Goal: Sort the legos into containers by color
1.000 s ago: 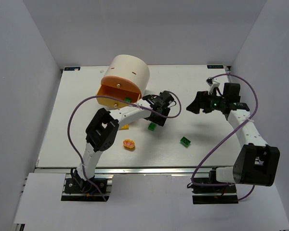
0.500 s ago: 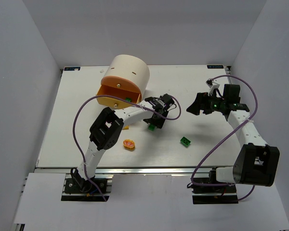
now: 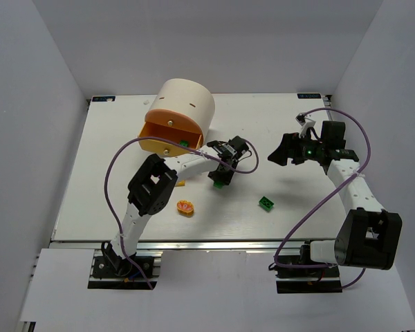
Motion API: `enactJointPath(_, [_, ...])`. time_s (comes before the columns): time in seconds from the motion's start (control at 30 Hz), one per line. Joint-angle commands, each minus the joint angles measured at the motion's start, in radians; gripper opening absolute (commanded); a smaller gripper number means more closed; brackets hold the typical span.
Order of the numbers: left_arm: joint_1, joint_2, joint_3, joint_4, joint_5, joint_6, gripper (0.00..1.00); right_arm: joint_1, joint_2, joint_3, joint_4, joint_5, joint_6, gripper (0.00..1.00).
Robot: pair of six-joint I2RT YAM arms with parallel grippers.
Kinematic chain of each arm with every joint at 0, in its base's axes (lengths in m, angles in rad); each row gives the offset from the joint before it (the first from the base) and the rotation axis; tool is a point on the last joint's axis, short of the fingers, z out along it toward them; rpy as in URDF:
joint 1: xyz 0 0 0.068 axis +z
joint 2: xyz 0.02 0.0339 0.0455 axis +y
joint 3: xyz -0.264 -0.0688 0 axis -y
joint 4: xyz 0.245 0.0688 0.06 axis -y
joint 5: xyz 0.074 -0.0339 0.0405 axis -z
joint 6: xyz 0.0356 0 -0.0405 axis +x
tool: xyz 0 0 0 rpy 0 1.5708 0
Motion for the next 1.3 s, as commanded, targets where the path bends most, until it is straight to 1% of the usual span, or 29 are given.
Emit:
enactJointPath(0.0, [-0.002, -0.082, 0.030, -0.002, 0.006, -0.004, 0.19, -0.005, -0.029, -0.010, 0.023, -0.017, -0.026, 0.87])
enactJointPath(0.03, [-0.002, -0.115, 0.046, -0.003, 0.011, -0.001, 0.14, -0.005, -0.029, -0.010, 0.021, -0.017, -0.041, 0.81])
enactJointPath(0.1, [-0.002, -0.164, 0.072, 0.004, 0.034, 0.000, 0.11, -0.002, -0.026, -0.008, 0.010, -0.006, -0.055, 0.69])
enactJointPath(0.13, [-0.002, -0.195, 0.072, 0.026, 0.041, -0.006, 0.09, 0.000, -0.025, -0.007, -0.005, -0.009, -0.078, 0.52])
enactJointPath(0.17, [-0.002, -0.261, 0.066, 0.038, 0.037, -0.014, 0.05, 0.000, -0.023, -0.007, -0.011, -0.011, -0.089, 0.43])
enactJointPath(0.2, [-0.002, -0.287, 0.063, 0.038, 0.029, -0.027, 0.04, 0.003, -0.022, -0.007, -0.017, -0.011, -0.096, 0.25])
enactJointPath(0.23, [-0.002, -0.316, 0.055, 0.032, 0.025, -0.062, 0.04, 0.005, -0.023, -0.010, -0.023, -0.014, -0.104, 0.17])
enactJointPath(0.27, [0.012, -0.374, 0.046, 0.032, 0.029, -0.075, 0.03, 0.005, -0.025, -0.011, -0.027, -0.014, -0.121, 0.12])
enactJointPath(0.33, [0.012, -0.437, -0.006, 0.053, 0.016, -0.110, 0.03, 0.009, -0.031, -0.019, -0.027, -0.012, -0.138, 0.03])
enactJointPath(0.4, [0.021, -0.523, -0.038, 0.064, 0.011, -0.145, 0.01, 0.011, -0.034, -0.025, -0.025, -0.008, -0.152, 0.02])
enactJointPath(0.43, [0.021, -0.546, -0.052, 0.069, 0.000, -0.191, 0.01, 0.014, -0.037, -0.027, -0.023, -0.005, -0.156, 0.02])
enactJointPath(0.5, [0.033, -0.609, -0.084, 0.066, -0.046, -0.253, 0.00, 0.012, -0.035, -0.030, -0.025, -0.003, -0.159, 0.02])
enactJointPath(0.53, [0.057, -0.629, -0.095, 0.051, -0.075, -0.343, 0.00, 0.017, -0.034, -0.030, -0.025, -0.003, -0.161, 0.02])
enactJointPath(0.57, [0.070, -0.648, -0.113, 0.035, -0.101, -0.394, 0.00, 0.020, -0.032, -0.030, -0.025, -0.003, -0.161, 0.02])
enactJointPath(0.6, [0.084, -0.665, -0.123, 0.021, -0.157, -0.449, 0.00, 0.021, -0.029, -0.031, -0.025, -0.005, -0.159, 0.02])
enactJointPath(0.63, [0.113, -0.695, -0.133, 0.000, -0.181, -0.550, 0.00, 0.023, -0.028, -0.030, -0.025, -0.003, -0.159, 0.03])
enactJointPath(0.7, [0.150, -0.723, -0.166, -0.009, -0.204, -0.634, 0.00, 0.027, -0.026, -0.028, -0.025, -0.003, -0.159, 0.03])
enactJointPath(0.73, [0.189, -0.743, -0.179, -0.008, -0.205, -0.717, 0.00, 0.029, -0.026, -0.027, -0.025, -0.003, -0.161, 0.04])
enactJointPath(0.8, [0.237, -0.757, -0.224, 0.004, -0.187, -0.783, 0.00, 0.034, -0.025, -0.022, -0.028, -0.005, -0.162, 0.04])
enactJointPath(0.83, [0.284, -0.767, -0.239, 0.007, -0.175, -0.855, 0.00, 0.035, -0.026, -0.020, -0.028, -0.003, -0.162, 0.05])
enactJointPath(0.87, [0.306, -0.772, -0.261, 0.020, -0.155, -0.883, 0.00, 0.037, -0.025, -0.019, -0.028, -0.003, -0.162, 0.05])
enactJointPath(0.9, [0.324, -0.777, -0.294, 0.056, -0.127, -0.920, 0.00, 0.038, -0.029, -0.019, -0.031, -0.003, -0.165, 0.05])
enactJointPath(0.97, [0.363, -0.774, -0.316, 0.107, -0.110, -0.929, 0.00, 0.040, -0.032, -0.020, -0.034, -0.006, -0.167, 0.06])
enactJointPath(1.03, [0.383, -0.757, -0.314, 0.112, -0.095, -0.954, 0.00, 0.040, -0.038, -0.027, -0.037, -0.008, -0.170, 0.06])
enactJointPath(1.13, [0.417, -0.726, -0.311, 0.164, -0.064, -0.952, 0.00, 0.043, -0.052, -0.042, -0.036, -0.008, -0.173, 0.08])
enactJointPath(1.17, [0.417, -0.711, -0.308, 0.175, -0.055, -0.952, 0.02, 0.041, -0.055, -0.048, -0.036, -0.006, -0.176, 0.08])
enactJointPath(1.27, [0.441, -0.694, -0.305, 0.205, -0.015, -0.954, 0.18, 0.041, -0.071, -0.062, -0.036, -0.005, -0.184, 0.10])
